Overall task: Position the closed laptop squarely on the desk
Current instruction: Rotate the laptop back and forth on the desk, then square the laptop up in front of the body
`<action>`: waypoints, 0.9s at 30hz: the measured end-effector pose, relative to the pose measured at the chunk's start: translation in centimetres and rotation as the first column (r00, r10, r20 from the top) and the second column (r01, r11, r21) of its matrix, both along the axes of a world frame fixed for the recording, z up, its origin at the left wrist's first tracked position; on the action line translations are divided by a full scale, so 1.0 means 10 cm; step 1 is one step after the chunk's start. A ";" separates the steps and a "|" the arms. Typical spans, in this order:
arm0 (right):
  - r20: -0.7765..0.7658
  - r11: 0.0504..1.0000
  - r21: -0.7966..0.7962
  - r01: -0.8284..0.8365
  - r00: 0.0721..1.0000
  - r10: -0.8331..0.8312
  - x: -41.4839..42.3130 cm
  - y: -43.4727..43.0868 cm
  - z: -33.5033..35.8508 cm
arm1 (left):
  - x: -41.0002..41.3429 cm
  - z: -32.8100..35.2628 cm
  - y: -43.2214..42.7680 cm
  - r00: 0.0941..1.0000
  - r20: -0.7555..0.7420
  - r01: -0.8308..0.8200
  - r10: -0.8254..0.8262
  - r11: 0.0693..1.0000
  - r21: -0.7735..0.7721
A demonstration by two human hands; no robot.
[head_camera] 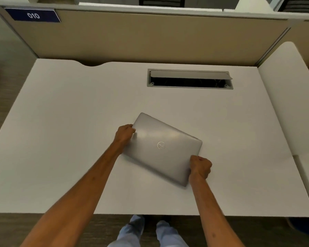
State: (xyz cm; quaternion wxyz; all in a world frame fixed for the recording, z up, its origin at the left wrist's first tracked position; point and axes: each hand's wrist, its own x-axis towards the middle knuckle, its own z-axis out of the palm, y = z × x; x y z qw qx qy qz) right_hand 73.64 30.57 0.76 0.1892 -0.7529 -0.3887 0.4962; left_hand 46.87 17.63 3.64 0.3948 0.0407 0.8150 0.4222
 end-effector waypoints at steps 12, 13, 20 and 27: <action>0.137 0.963 -0.014 -0.270 0.953 0.270 0.00 0.40 0.15 | 0.49 -0.11 -0.45 0.974 0.119 -0.194 0.191 0.981 0.015; 0.141 0.958 -0.016 -0.285 0.948 0.284 0.00 0.42 0.17 | 0.53 -0.10 -0.47 0.971 0.129 -0.208 0.204 0.978 0.020; 0.150 0.941 -0.018 -0.337 0.930 0.336 -0.01 0.54 0.16 | 0.67 -0.05 -0.50 0.952 0.163 -0.272 0.260 0.960 0.057; 0.164 0.925 0.020 -0.379 0.914 0.371 -0.04 0.61 0.12 | 0.74 -0.05 -0.50 0.931 0.196 -0.323 0.306 0.944 0.059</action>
